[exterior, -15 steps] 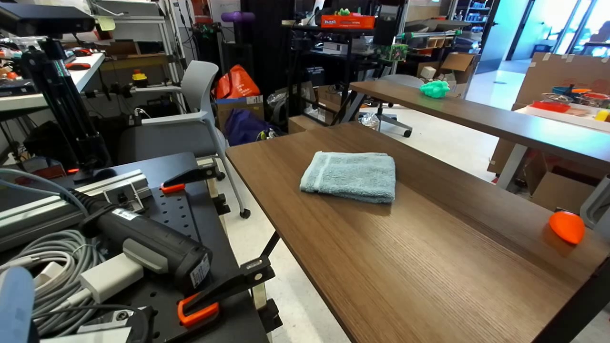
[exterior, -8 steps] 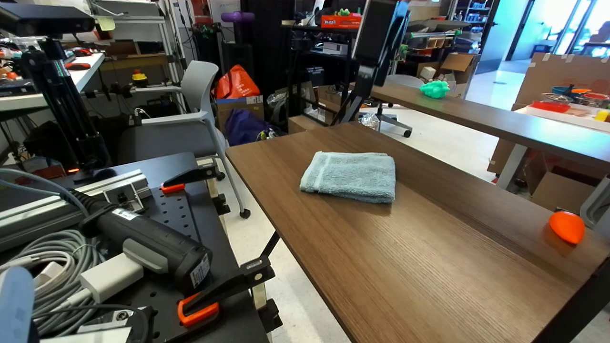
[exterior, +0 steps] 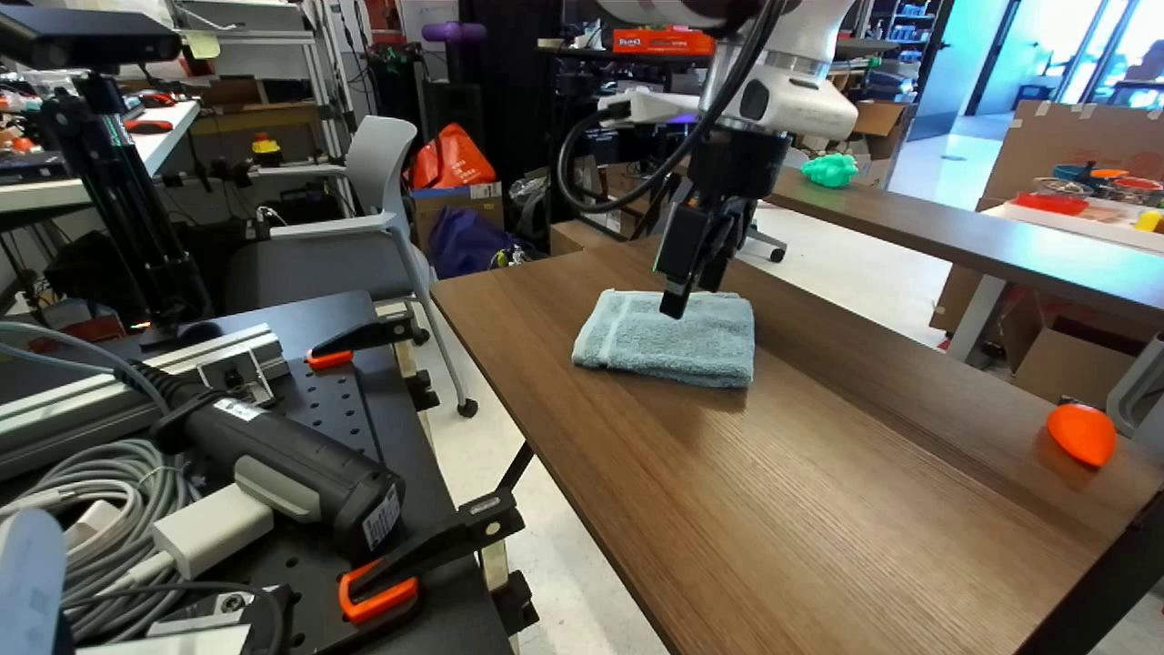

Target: Use the towel to wipe the table

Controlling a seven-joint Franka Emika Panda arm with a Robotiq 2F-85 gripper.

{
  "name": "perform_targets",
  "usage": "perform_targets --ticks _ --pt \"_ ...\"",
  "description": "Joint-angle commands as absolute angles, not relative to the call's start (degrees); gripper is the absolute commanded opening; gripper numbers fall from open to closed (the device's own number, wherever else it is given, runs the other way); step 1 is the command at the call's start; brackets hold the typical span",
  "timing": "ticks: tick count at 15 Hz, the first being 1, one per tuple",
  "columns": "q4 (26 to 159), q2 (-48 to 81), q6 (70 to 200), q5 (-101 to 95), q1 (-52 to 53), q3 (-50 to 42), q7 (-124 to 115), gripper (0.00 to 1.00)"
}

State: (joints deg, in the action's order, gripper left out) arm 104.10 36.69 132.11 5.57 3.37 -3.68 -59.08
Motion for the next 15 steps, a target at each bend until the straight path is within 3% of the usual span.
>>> perform_targets --ticks 1,15 --pt "100.66 40.6 134.29 3.67 6.69 -6.57 -63.14 1.0" --pt "98.03 44.7 137.9 5.05 6.55 -5.97 -63.31 1.0"
